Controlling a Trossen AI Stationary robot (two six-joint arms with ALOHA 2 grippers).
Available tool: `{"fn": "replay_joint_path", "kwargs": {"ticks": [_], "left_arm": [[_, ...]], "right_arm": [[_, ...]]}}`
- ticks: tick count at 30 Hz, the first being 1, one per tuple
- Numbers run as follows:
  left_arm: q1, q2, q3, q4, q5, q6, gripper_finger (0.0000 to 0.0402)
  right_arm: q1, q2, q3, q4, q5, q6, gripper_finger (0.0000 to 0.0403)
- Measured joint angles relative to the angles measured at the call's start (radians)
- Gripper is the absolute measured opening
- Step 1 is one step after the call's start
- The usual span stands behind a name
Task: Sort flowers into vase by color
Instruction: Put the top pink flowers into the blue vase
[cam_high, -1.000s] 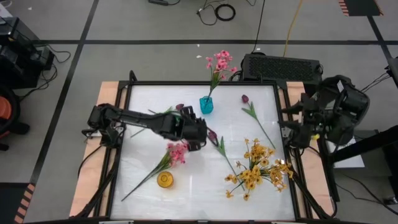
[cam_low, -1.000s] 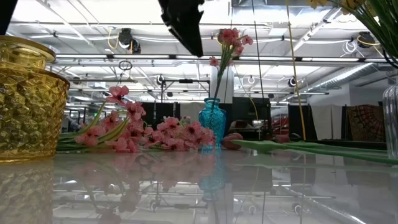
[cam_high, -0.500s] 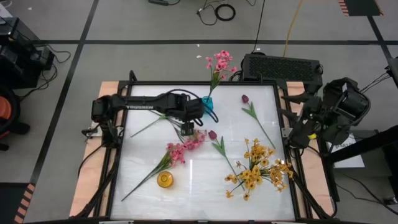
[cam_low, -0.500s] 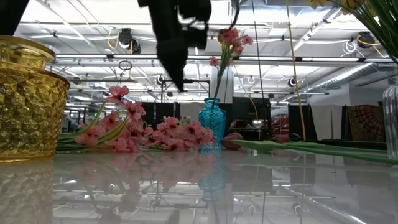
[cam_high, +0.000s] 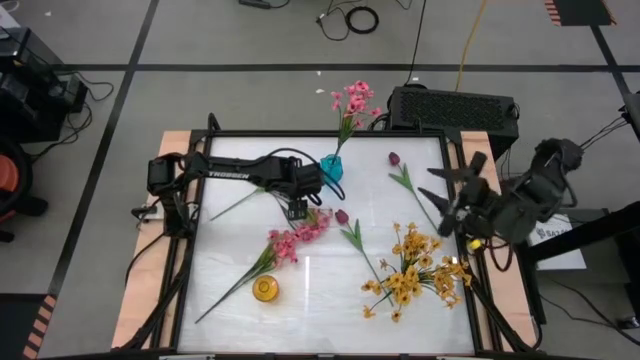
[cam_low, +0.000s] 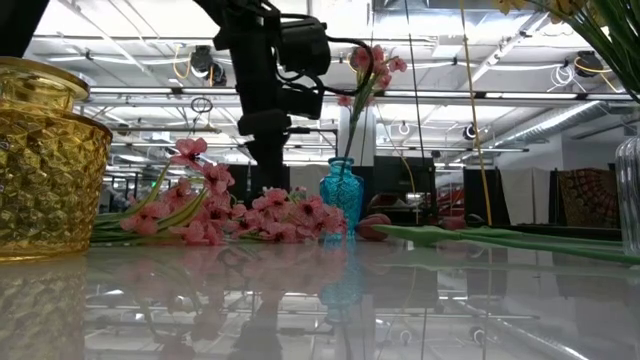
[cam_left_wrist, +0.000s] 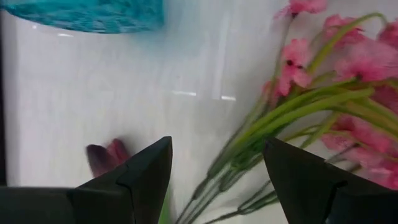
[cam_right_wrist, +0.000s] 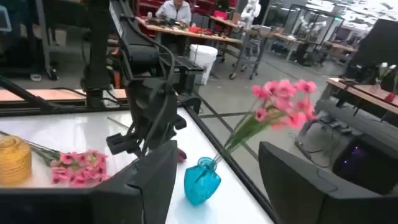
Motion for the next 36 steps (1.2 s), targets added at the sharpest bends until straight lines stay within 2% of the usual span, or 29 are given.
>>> {"fn": "replay_joint_path", "kwargs": {"ticks": [4,7,12,16,20,25,36], "left_arm": [[-0.002,0.000,0.000,-0.017,0.038,0.002,0.0258],[-0.001,0.000,-0.007,-0.022,0.030,0.035,0.0258],[-0.002,0.000,-0.032,-0.040,-0.056,0.055,0.0258],[-0.007,0.000,-0.052,-0.045,-0.032,0.033,0.0258],[-0.018,0.000,-0.072,-0.026,-0.025,0.075,0.0258],[-0.024,0.000,-0.142,0.096,0.003,0.184,0.0258],[-0.019,0.022,-0.176,0.150,0.045,0.203,0.0257]], "right_arm": [[-0.159,0.032,0.000,0.239,-0.239,-0.281,0.0217],[-0.285,0.032,0.000,0.314,-0.408,-0.393,0.0217],[-0.456,0.035,-0.017,0.251,-0.603,-0.373,0.0217],[-0.508,0.036,-0.091,0.304,-0.709,-0.361,0.0217],[-0.512,0.036,-0.164,0.382,-0.773,-0.346,0.0217],[-0.512,0.036,-0.237,0.446,-0.812,-0.325,0.0217],[-0.512,0.036,-0.267,0.462,-0.836,-0.309,0.0217]]}}
